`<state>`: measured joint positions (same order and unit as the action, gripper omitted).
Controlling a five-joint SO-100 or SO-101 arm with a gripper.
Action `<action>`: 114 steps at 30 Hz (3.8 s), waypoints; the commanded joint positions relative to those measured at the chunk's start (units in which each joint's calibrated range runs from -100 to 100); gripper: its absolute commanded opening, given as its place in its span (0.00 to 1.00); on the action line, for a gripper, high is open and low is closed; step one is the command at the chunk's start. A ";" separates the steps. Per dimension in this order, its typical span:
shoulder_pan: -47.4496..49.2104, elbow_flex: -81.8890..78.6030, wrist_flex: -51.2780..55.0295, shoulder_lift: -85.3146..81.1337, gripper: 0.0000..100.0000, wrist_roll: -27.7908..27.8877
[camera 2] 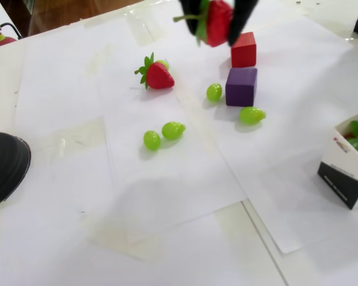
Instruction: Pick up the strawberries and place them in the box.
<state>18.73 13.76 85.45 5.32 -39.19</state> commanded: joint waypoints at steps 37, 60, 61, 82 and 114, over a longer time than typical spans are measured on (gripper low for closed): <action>20.32 -6.76 0.00 -10.04 0.31 -7.86; 12.16 8.52 10.22 -10.99 0.28 -8.89; 10.39 8.43 10.22 -10.65 0.28 -8.60; -16.67 -11.12 -17.73 4.31 0.28 2.49; -22.40 -15.48 -34.47 18.33 0.29 4.84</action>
<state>-3.37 -1.81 52.96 24.31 -34.41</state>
